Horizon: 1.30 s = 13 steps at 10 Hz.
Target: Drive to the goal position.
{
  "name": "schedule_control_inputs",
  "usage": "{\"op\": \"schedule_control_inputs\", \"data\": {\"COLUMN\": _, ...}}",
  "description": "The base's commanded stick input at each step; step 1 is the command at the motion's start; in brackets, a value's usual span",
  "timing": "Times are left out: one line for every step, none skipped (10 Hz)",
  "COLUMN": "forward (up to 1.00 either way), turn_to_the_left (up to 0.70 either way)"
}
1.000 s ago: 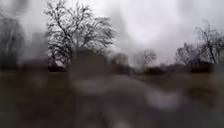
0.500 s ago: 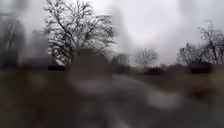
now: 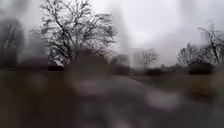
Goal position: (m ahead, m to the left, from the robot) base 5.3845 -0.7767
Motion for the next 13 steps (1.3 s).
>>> {"op": "schedule_control_inputs", "data": {"forward": 0.85, "turn_to_the_left": 0.0}}
{"op": "schedule_control_inputs", "data": {"forward": 0.85, "turn_to_the_left": 0.0}}
{"op": "schedule_control_inputs", "data": {"forward": 0.85, "turn_to_the_left": 0.0}}
{"op": "schedule_control_inputs", "data": {"forward": 0.85, "turn_to_the_left": 0.0}}
{"op": "schedule_control_inputs", "data": {"forward": 0.85, "turn_to_the_left": 0.0}}
{"op": "schedule_control_inputs", "data": {"forward": 0.85, "turn_to_the_left": 0.0}}
{"op": "schedule_control_inputs", "data": {"forward": 0.85, "turn_to_the_left": 0.0}}
{"op": "schedule_control_inputs", "data": {"forward": 0.85, "turn_to_the_left": 0.0}}
{"op": "schedule_control_inputs", "data": {"forward": 0.85, "turn_to_the_left": 0.0}}
{"op": "schedule_control_inputs", "data": {"forward": 0.85, "turn_to_the_left": 0.0}}
{"op": "schedule_control_inputs", "data": {"forward": 0.85, "turn_to_the_left": 0.0}}
{"op": "schedule_control_inputs", "data": {"forward": 0.85, "turn_to_the_left": 0.0}}
{"op": "schedule_control_inputs", "data": {"forward": 0.85, "turn_to_the_left": 0.0}}
